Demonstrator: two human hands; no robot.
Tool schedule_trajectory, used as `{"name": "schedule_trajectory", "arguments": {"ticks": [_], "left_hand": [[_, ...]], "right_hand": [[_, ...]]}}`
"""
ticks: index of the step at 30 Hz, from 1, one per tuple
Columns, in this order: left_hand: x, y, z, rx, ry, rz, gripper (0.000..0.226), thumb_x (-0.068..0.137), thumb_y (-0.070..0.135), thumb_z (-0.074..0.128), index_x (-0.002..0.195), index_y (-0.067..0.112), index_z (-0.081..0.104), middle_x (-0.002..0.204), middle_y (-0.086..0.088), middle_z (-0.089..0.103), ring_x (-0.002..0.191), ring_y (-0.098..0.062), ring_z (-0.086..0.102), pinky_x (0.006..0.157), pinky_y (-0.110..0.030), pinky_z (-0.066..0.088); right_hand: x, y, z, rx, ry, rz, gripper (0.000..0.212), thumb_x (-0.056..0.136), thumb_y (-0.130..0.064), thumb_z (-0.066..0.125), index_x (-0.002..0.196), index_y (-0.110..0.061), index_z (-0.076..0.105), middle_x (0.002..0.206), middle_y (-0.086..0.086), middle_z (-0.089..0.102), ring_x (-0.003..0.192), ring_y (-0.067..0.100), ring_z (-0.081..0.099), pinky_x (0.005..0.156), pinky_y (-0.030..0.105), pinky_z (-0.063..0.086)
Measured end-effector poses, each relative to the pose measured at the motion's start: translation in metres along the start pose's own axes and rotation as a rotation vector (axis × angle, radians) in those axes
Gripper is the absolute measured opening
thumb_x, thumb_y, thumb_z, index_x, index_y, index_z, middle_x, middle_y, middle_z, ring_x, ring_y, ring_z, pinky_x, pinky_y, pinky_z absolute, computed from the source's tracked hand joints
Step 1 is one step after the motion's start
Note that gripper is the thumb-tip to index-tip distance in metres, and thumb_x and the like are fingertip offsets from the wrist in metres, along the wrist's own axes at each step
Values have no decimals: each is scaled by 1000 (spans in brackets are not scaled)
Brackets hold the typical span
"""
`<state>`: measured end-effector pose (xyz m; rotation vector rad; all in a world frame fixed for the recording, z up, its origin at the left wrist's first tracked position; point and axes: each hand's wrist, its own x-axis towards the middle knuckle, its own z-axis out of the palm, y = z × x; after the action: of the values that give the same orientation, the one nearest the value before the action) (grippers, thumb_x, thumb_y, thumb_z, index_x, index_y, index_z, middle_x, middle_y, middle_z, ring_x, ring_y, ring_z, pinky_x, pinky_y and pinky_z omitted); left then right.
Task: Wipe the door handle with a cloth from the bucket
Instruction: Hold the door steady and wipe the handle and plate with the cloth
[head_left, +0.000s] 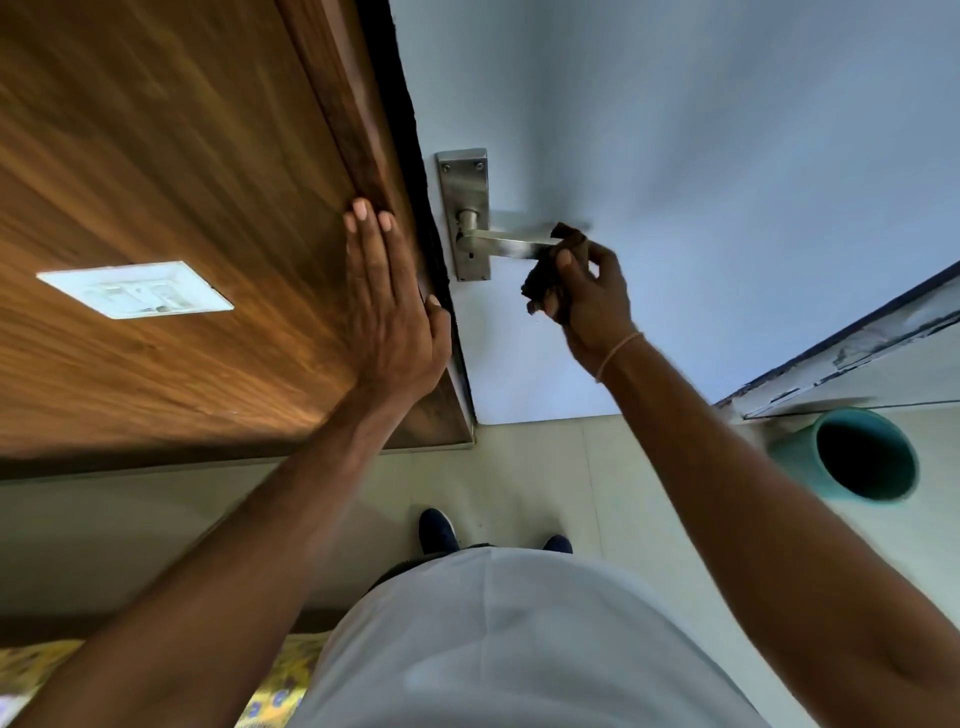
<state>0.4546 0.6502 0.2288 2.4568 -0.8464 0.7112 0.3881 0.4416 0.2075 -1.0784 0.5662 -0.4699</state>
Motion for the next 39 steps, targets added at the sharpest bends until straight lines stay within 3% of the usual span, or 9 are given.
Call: {"name": "schedule_trajectory", "arguments": {"ticks": [4,10,14,17,21,25,32,34,39], "left_hand": [[1,1,0,-2,10,-3,95,88,11,67,163,-15,15,172,-39,16,163,-53,15,138,-54,15],[1,3,0,-12,-10,-14,93,90,13,65,162,-17,15,171,-41,15,163,-54,14,138,-56,14],[0,0,-2,-52,-12,6,92,89,9,64,163,-16,15,172,-40,14,164,-53,13,137,-59,17],[0,-9,-4,-103,-16,54,90,89,10,58,164,-15,15,173,-38,14,165,-52,12,136,-62,18],[-1,-10,-3,-128,-14,63,87,92,13,53,165,-12,13,174,-36,13,166,-50,11,135,-62,19],[-1,-10,-5,-112,-16,52,90,91,13,55,166,-11,12,175,-35,11,166,-49,10,138,-58,15],[-2,-14,-6,-114,-26,64,88,92,12,55,166,-11,13,175,-35,12,166,-48,11,138,-56,15],[-1,-15,-7,-115,-35,63,87,93,13,55,166,-10,14,175,-34,12,166,-47,10,138,-57,15],[-2,-11,-7,-91,-34,40,91,91,12,58,167,-9,12,176,-32,12,167,-46,10,138,-57,16]], "right_hand": [[-11,6,27,342,59,130,33,115,-16,41,141,5,42,99,26,65,86,39,66,84,50,54],[-2,-8,25,498,139,98,42,116,-21,39,146,8,45,120,28,63,92,41,67,74,45,62],[-11,-8,77,694,174,313,45,116,-33,35,144,-4,55,136,22,64,113,40,65,109,54,53],[-20,-14,90,766,107,421,46,111,-38,35,137,-11,61,144,17,63,105,34,66,96,41,55],[-19,-22,65,826,124,428,52,102,-19,35,148,-5,53,153,24,55,140,44,55,118,54,44],[-21,-15,69,720,151,378,44,96,9,33,132,-1,57,138,25,57,112,42,61,86,46,58],[-23,-11,80,582,141,355,38,100,19,29,117,3,59,143,30,53,111,39,63,84,42,55],[-10,-13,57,627,180,317,51,90,21,29,127,4,57,152,34,48,121,46,59,82,44,55],[-10,-17,82,645,170,384,73,81,20,19,139,-5,56,153,33,49,138,53,51,115,60,42]]}}
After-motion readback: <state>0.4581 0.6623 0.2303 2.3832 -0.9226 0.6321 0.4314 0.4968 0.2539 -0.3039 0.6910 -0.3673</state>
